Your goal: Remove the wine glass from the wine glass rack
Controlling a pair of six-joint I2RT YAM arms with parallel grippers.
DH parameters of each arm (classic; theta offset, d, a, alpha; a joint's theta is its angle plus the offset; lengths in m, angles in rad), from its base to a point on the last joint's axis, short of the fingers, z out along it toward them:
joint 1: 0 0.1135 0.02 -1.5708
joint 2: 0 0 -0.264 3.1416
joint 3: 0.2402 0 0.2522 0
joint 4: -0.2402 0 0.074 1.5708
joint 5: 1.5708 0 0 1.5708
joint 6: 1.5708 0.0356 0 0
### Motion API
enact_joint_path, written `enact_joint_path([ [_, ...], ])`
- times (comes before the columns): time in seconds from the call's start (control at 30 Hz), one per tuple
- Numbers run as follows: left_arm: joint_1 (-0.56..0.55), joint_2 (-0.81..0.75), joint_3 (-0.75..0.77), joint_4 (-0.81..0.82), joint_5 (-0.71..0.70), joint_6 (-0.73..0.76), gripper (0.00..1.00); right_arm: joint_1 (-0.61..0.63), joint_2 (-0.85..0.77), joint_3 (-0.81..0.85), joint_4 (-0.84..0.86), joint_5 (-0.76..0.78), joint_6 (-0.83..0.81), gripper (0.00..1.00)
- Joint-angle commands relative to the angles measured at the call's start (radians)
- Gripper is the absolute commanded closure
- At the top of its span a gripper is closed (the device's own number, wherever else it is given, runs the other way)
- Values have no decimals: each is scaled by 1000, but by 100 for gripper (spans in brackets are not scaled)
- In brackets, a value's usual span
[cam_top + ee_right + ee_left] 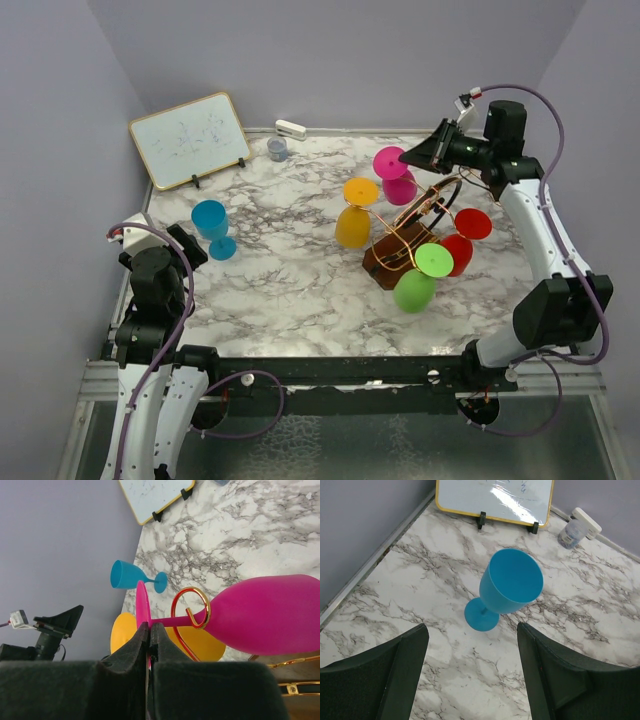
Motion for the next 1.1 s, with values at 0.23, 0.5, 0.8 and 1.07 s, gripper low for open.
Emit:
enact_joint_path([
  [0.23,-9,-6,-12,14,11,4,26,-13,-119,12,-99,200,-63,99],
  [0.5,-9,-9,-13,14,12,5,26,-15,-108,2,-12,226,-32,99],
  [0.8,-12,-7,-14,16,19,4,26,-16,-6,45,226,131,52,99],
  [1.07,-11,-6,-15,21,26,5,26,49,-5,150,394,44,-76,99],
])
